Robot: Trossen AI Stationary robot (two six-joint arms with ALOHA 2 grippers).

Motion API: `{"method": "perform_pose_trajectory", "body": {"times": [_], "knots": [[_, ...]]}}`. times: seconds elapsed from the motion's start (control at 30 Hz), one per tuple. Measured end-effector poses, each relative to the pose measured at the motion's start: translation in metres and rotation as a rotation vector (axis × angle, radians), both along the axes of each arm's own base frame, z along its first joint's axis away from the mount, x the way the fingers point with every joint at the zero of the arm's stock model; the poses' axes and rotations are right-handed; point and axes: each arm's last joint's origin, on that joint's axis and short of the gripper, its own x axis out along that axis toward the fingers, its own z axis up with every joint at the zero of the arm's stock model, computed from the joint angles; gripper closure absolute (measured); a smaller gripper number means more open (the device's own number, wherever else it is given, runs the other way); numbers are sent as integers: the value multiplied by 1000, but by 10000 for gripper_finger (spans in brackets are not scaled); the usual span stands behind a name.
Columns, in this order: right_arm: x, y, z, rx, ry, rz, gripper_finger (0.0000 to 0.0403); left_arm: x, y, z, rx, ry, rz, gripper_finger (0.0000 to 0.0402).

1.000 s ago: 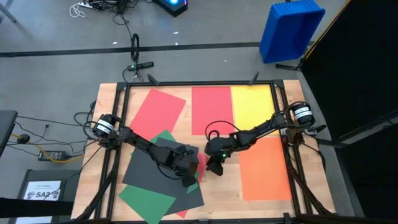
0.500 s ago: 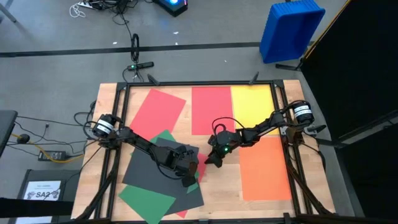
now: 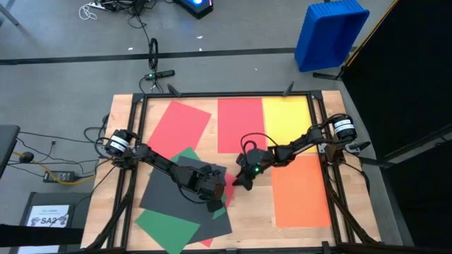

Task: Organize paper
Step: Stack the pink colored paper on top of the pink colored paper

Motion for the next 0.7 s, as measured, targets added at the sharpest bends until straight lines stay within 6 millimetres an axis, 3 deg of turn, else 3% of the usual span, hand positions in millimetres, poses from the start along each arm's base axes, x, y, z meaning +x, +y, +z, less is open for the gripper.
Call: {"method": "perform_pose_trajectory", "body": {"times": [0.17,0.4,0.7], "knots": [[0,1,0,-9,-2,0,315,3,-1,1,-9,-29,-3,402],[1,-2,0,-65,-25,4,396,2,-1,2,-16,-27,-12,402],[1,-3,0,-122,-44,16,403,-21,7,24,34,81,41,402]]}}
